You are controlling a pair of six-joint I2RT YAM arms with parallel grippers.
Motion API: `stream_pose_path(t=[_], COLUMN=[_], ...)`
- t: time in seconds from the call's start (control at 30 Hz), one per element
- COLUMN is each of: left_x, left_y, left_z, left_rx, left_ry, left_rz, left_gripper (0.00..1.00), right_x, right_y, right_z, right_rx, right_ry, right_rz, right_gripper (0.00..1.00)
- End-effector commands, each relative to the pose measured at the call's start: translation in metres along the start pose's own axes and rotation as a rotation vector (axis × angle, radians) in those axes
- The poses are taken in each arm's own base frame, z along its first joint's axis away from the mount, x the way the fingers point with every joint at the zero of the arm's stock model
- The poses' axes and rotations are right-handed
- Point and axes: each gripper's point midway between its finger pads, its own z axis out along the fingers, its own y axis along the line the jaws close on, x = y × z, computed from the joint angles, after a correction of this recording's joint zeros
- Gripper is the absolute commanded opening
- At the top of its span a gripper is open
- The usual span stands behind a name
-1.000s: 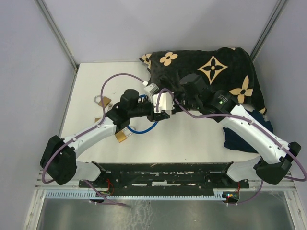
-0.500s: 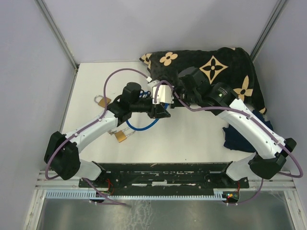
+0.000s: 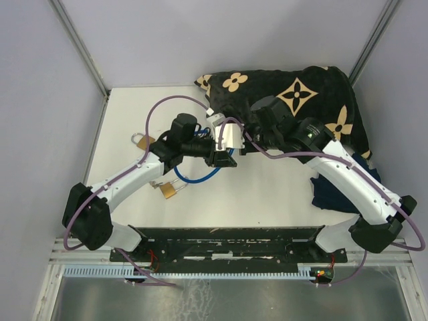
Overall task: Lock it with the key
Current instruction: Lock the lock.
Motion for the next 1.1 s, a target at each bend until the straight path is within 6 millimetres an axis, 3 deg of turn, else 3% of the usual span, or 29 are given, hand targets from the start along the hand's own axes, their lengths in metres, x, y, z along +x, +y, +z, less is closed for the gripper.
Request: stream_pose_path(t=[0.0,0.3,0.53,0.7,0.87,1.07], left_x=[-0.016,-0.027,-0.025,-0.029,-0.024,-0.027], left_y=[-0.034,-0.015,-0.034,-0.032,-0.030,-0.028], left_z=[-0.005,-0.011,-0.010,-0.014,-0.009,-0.004], left_rx=[0.157,0.005,0.107,0.078,0.085,0.096], left_ry=[-0.004,-0.073,-0.044,-0.077,-0.049,-0.038], left_rz=[0.023,0.100,0.051,0.089,0.028,-0.009], left_gripper=[0.03,0.03,0.03,0.03,0.03,0.03], right_x=[-0.001,-0.009,-0.007,-0.013,-0.015,0.001], right_y=[-0.008,-0.022,-0.019,-0.016,-0.007,-0.007], right_z=[-0.020,-0.030,-0.028,-0.033,-0.039,-0.041], right_rx=[0.052,0.039,-0.046,-0.129,-0.111,0.001], right_ry=[-0.027,-0.122,-0.198,-0.306,-0.343,-0.272], right_rz=[-0.125,0.200,0.450,0.593,0.472,0.256], right_gripper=[0.02,0.02,0.02,0.02,0.02,0.02])
